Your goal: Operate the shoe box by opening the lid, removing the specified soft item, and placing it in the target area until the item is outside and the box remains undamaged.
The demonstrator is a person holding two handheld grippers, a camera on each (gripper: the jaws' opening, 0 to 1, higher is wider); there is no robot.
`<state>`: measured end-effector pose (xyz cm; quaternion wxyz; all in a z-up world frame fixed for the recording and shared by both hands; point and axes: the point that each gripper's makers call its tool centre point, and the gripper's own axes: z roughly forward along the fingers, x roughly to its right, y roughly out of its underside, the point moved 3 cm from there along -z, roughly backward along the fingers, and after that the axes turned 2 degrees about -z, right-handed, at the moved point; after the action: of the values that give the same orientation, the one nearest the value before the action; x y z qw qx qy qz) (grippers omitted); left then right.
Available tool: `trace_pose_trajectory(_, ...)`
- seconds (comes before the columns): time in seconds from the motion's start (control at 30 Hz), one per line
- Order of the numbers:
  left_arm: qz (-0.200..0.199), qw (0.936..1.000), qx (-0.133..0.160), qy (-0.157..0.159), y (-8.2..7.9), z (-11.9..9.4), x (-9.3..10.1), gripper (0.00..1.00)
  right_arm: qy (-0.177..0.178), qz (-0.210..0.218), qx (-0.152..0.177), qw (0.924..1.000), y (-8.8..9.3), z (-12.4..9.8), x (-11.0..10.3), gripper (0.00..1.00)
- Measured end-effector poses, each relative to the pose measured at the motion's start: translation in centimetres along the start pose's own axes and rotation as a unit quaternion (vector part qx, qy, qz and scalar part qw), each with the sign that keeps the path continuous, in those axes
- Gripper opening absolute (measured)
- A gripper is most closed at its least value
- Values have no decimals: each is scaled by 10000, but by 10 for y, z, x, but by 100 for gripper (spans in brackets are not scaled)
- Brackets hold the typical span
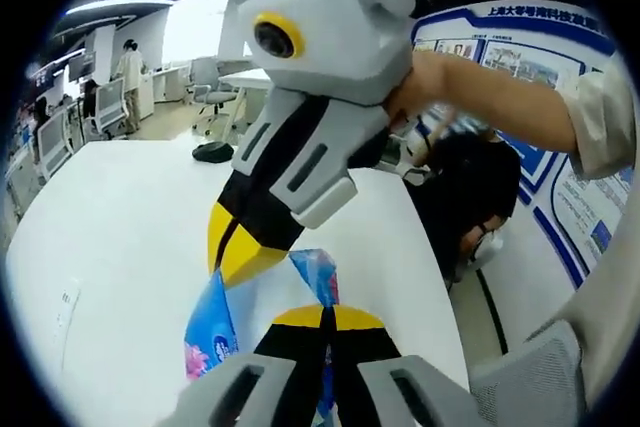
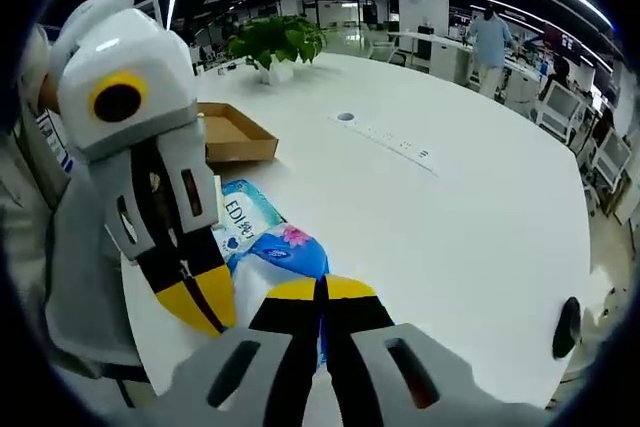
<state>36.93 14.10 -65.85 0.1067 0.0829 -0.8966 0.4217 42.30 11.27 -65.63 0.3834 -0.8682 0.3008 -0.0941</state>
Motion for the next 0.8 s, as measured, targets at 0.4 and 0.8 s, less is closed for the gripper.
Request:
trace_pose_trajectory(0.4, 0, 9999, -51, 118, -7, 27, -3, 0, 28, 0, -116, 9999, 16, -4, 11, 0)
trace_pose_trajectory(0.8, 56, 9995, -287, 149, 3, 53, -7, 0, 107, -64, -359, 9993, 37, 9, 17, 0)
